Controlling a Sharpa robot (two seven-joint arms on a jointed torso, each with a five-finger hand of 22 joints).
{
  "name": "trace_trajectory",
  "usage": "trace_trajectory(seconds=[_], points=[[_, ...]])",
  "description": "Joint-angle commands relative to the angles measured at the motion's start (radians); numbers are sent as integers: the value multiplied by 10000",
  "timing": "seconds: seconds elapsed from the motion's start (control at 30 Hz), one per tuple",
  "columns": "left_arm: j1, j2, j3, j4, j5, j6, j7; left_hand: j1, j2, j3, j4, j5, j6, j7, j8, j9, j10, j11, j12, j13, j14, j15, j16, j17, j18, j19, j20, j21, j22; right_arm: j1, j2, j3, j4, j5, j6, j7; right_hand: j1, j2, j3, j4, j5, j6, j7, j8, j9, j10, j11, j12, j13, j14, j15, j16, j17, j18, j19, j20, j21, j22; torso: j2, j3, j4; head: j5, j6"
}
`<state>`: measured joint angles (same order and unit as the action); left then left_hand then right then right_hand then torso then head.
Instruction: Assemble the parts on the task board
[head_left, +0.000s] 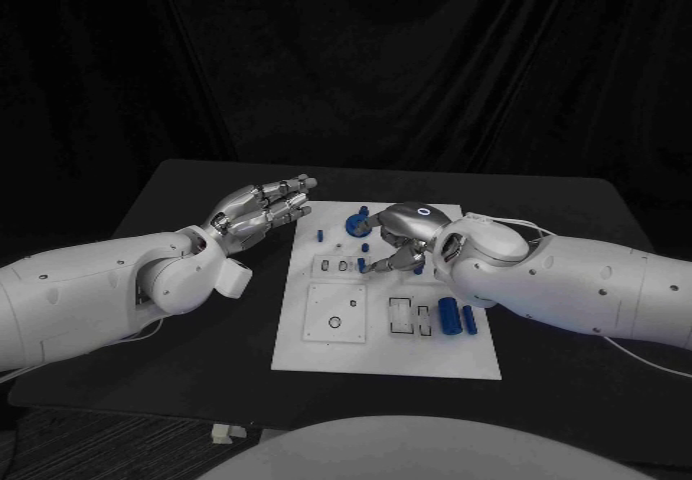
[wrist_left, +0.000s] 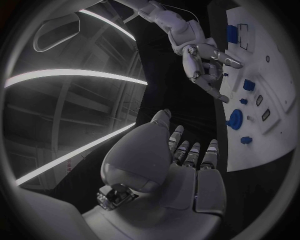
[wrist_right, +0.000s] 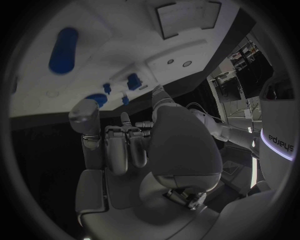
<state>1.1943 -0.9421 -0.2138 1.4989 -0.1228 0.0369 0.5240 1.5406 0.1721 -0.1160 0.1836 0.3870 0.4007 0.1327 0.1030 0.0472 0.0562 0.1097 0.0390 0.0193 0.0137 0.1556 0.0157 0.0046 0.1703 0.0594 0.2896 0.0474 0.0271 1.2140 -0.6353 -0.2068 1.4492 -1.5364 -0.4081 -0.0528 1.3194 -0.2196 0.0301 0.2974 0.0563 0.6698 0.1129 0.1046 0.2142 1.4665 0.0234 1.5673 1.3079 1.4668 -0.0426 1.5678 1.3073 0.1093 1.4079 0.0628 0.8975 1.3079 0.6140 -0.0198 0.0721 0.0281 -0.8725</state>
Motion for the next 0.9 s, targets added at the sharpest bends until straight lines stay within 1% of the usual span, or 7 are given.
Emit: trace_trajectory(seconds=[0.03, 0.33, 0.47, 0.57, 0.63, 0.73, 0.9], points=[[138, -82, 14, 104, -699, -1042, 530, -24, -151, -171, -3, -910, 50, 141, 89, 18, 321, 110, 165, 74, 363, 74, 272, 128, 91, 483, 25, 386, 177, 416, -569, 12, 676, 138, -1677, 578, -106, -34, -185, 4, -57, 32, -30, 49, -34, 1043, -86, 35, 2629, 1040, -56, 30, 2635, -2, 71, -38, 16, 1167, -22, 1, 3, 47, -2], [977, 127, 18, -301, -2426, -2386, 10, -1179, -419, -1163, 1023, -2590, 758, 222, 304, 98, 5830, 1043, 2945, 2483, 6543, 357, 3971, 1686, -23, 5847, 25, 3548, 1486, 1390, -2062, 11, 1802, 1440, -2637, 1336, -700, 349, -280, 11, -59, 299, 38, 266, -75, 1043, -38, 35, 2629, 1040, -24, 30, 2635, -48, 145, -31, 248, 1228, -33, 20, 19, 57, -2], [1392, 421, 19, -744, -4622, -2573, -828, -1749, -337, -1465, 949, -2835, 1868, 368, 646, 225, 8238, 373, 4770, 4103, 9100, -495, 6402, 2796, 95, 8156, -698, 5042, 2181, 1533, -2418, 10, 1916, 2280, -2807, 1606, -818, 754, -61, -18, -52, 445, 51, 398, -68, 1043, -29, 35, 2629, 1040, -19, 30, 2635, -61, 186, -26, 348, 1252, -47, 25, -5, 33, -2], [1711, 731, 19, -1063, -7540, -2298, -1930, -1762, -276, -1695, 1062, -2734, 3874, 283, 1650, 497, 12964, -332, 13439, 12956, 13130, -1196, 14183, 11859, -248, 10081, -1650, 9290, 5922, 1564, -2652, 9, 1925, 2812, -2605, 1621, -592, 1230, 195, -68, -36, 523, 77, 553, -88, 1043, -5, 35, 2629, 1040, 3, 30, 2635, -65, 215, -6, 386, 1259, -44, 39, -13, -77, -2], [1870, 958, 19, -1200, -9137, -1821, -2641, -1846, -292, -1820, 1049, -2760, 4490, 105, 2035, 663, 15146, -457, 15318, 15515, 15571, -1299, 15551, 15662, -717, 11529, -1750, 11991, 9561, 1513, -2757, 9, 1913, 2984, -2414, 1575, -538, 1367, 232, -79, -32, 548, 89, 624, -99, 1043, 7, 35, 2629, 1040, 13, 30, 2635, -55, 205, 4, 329, 1246, -53, 60, -28, -106, -2], [2038, 1274, 19, -1283, -10558, -791, -3771, -2243, -179, -2010, 1057, -2910, 5613, -255, 2603, 1042, 15146, -712, 15318, 15515, 15571, -1580, 15551, 15662, -1468, 14299, -1848, 14759, 14312, 1368, -2856, 9, 1879, 3118, -2203, 1528, -508, 1466, 251, -83, -25, 570, 100, 676, -106, 1043, 16, 35, 2629, 1040, 20, 30, 2635, -54, 205, 11, 326, 1245, -67, 89, -99, -82, -2], [2203, 2015, 21, -1469, -11722, 1203, -5741, -3628, 55, -2400, 1072, -3032, 6023, -404, 2704, 1412, 15146, -822, 15318, 15515, 15571, -1696, 15551, 15662, -1703, 15114, -1918, 15234, 15437, 982, -2914, 8, 1796, 3228, -2220, 1571, -206, 1685, 303, -179, 36, 662, 135, 880, -130, 1043, 52, 35, 2629, 1040, 49, 30, 2635, -49, 204, 37, 300, 1238, -87, 175, -206, -128, -2]])
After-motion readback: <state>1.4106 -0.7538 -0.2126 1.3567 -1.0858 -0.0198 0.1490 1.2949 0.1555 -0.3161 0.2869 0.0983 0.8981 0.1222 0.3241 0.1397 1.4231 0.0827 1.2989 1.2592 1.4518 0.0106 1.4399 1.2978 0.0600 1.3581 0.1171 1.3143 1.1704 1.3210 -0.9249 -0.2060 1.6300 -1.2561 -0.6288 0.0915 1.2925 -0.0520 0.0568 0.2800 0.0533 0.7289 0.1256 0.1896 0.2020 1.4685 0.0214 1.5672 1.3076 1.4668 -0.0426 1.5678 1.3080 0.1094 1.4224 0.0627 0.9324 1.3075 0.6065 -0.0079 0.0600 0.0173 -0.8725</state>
